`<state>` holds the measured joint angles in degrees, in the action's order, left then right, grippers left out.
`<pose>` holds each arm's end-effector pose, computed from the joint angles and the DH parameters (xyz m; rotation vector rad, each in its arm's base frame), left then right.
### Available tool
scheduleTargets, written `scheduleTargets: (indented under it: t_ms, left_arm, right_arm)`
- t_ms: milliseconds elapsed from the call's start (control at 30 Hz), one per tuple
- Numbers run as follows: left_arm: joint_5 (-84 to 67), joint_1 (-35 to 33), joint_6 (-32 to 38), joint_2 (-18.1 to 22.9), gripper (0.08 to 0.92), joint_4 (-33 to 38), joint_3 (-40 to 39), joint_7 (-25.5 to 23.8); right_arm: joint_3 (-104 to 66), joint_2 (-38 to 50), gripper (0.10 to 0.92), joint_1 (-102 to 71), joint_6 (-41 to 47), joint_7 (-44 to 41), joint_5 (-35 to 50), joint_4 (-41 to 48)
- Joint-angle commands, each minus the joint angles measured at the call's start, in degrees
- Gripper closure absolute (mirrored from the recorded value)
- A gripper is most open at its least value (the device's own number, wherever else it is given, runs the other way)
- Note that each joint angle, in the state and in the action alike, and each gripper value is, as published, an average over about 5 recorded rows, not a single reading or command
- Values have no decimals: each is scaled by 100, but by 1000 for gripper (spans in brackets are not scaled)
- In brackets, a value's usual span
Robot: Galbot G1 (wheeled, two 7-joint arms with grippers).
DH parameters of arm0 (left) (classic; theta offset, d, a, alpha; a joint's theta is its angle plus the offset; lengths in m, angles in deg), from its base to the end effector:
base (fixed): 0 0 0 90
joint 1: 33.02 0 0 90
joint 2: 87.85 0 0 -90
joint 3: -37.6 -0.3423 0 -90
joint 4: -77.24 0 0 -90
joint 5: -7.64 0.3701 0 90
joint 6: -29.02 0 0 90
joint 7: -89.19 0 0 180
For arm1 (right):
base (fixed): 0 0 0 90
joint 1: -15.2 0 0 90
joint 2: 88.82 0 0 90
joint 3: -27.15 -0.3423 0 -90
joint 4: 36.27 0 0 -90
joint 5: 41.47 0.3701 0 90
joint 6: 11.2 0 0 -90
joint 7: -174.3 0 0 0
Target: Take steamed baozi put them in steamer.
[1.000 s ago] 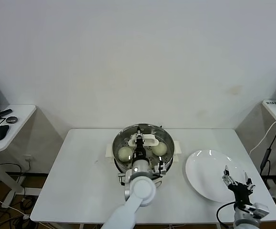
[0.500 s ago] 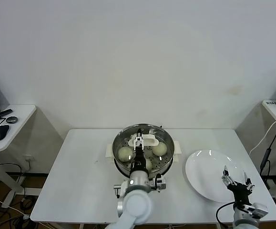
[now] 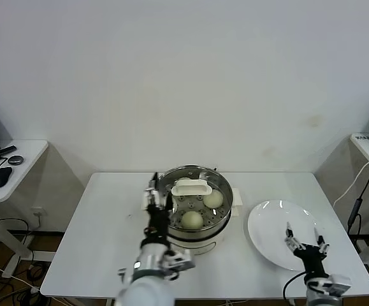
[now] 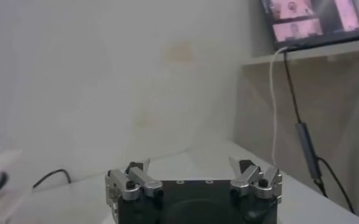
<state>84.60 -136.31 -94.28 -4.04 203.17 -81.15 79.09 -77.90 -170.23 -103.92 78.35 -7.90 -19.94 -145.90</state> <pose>0.2235 -0.1298 -0.1966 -0.0115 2.6060 1.7254 0.1958 -0.1221 -0.3403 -0.2480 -3.0267 -0.1991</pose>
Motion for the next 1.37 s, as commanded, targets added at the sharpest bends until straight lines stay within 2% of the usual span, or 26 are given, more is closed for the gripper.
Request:
scheduleTargets:
  t_ms: [33, 167, 333, 467, 700, 933, 1367]
  left_arm:
    - [-5104, -1830, 2681, -145, 177, 768, 2964, 1392]
    - [-6266, -2263, 3438, -33, 177, 63, 3500, 1594]
    - [-6867, -2929, 3536, -6, 177, -464, 3392, 1716]
    - [-7093, -3320, 3341, -26, 177, -747, 3151, 1792]
    - [-7587, -3657, 2802, 41, 177, -314, 3028, 1680]
    - [-7691, -3793, 2658, 80, 177, 291, 3038, 1579]
    - [-7674, -3891, 2650, 175, 177, 502, 2969, 1460]
  right_arm:
    - [998, 118, 203, -491, -170, -317, -758, -270]
    - [1291, 137, 203, -536, -183, -228, -776, -185]
    - [1392, 312, 203, -718, -127, -179, -677, -239]
    - [1297, 538, 203, -891, -138, -228, -742, -340]
    - [911, 724, 203, -1174, 479, -538, -767, -823]
    - [901, 772, 203, -1251, 906, -592, -727, -1095]
    - [698, 780, 203, -1470, 1036, -580, -713, -1520]
